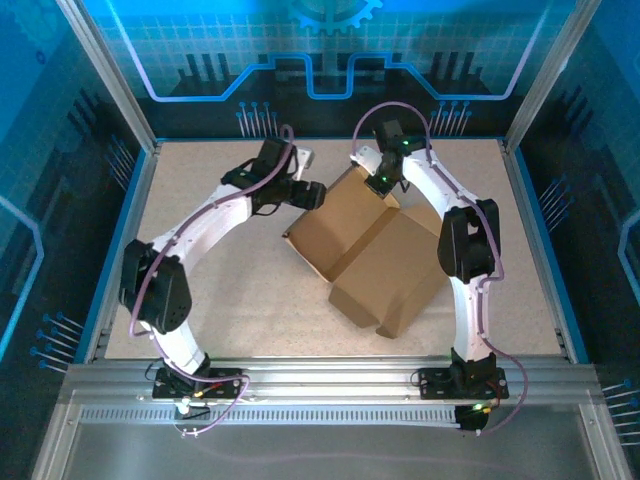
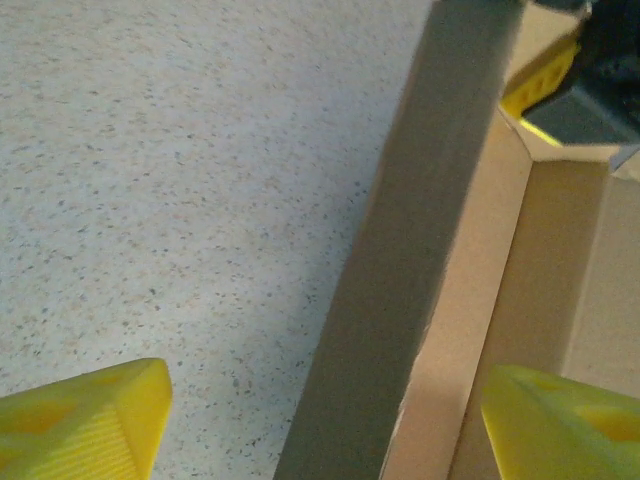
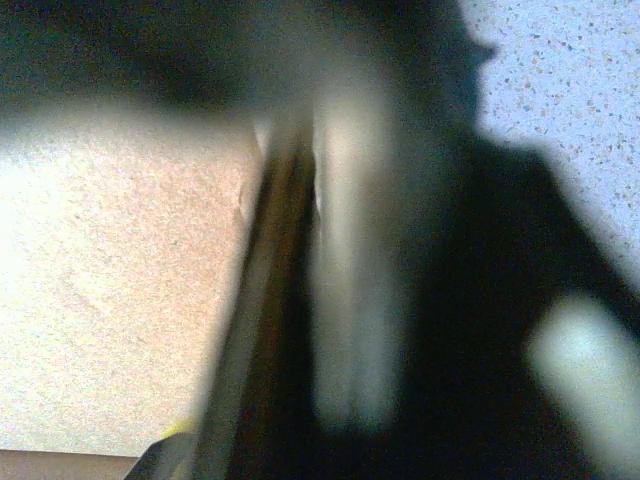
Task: Fold the paper box
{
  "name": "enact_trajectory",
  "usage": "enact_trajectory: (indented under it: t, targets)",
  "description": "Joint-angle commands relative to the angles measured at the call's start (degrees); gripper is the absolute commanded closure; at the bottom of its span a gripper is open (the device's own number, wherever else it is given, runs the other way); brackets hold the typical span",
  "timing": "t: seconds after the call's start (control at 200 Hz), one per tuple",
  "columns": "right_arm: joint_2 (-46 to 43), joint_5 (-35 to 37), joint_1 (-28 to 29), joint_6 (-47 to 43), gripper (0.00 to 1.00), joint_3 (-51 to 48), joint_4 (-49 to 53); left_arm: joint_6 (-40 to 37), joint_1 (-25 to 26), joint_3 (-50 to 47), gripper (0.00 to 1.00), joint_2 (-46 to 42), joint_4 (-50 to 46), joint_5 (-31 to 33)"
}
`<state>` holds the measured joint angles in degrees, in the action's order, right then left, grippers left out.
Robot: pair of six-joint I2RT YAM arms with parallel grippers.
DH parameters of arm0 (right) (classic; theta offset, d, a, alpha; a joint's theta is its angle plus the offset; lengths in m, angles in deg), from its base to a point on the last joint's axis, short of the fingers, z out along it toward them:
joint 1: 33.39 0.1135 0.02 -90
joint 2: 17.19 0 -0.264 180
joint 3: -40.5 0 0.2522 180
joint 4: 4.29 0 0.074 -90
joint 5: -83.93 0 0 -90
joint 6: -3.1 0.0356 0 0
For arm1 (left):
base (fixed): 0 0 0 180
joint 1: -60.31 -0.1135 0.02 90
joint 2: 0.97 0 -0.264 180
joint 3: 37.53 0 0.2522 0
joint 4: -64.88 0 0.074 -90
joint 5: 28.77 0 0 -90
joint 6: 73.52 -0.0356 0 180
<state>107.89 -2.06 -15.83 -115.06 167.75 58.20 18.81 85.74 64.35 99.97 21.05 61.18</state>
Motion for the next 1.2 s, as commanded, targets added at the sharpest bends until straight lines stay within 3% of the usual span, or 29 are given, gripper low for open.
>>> enact_trajectory:
  t: [0.0,0.225,0.31,0.645,0.69,0.855,0.93,1.021,1.196]
  targets:
    - [1.2,-0.6,0.2,-1.3,0.89,1.8,2.2,-5.4,1.8,4.2,0.22,4.4,-9.9,2.8]
    - [2.6,-0.4,0.1,-1.0,0.89,3.4,2.9,-5.5,4.8,8.2,0.38,9.3,-12.3,7.7]
    - [3.3,-0.3,0.2,-0.3,0.89,4.6,4.1,-5.1,6.0,9.9,0.54,11.3,-13.8,12.2]
    - [4.7,-1.0,0.1,3.2,0.81,8.6,8.1,-2.4,8.7,14.0,0.96,16.1,-17.1,22.9]
    - [4.6,-1.3,0.1,4.2,0.75,9.6,9.0,-2.0,8.7,13.9,0.99,16.1,-17.3,23.4]
    - [2.2,-3.6,-1.2,14.2,0.28,15.1,11.9,2.1,8.4,12.6,1.00,16.3,-16.9,24.9]
    - [-0.3,-4.1,-1.4,20.0,0.15,15.8,12.3,6.2,7.6,11.6,1.00,16.4,-16.5,24.3]
    - [-5.2,-5.9,-2.3,27.4,0.12,12.0,9.8,12.2,6.1,9.7,1.00,16.3,-15.1,22.9]
    - [-21.4,-6.3,-4.9,35.7,0.11,-7.9,-4.1,21.7,2.2,1.8,0.99,14.2,-9.0,18.1]
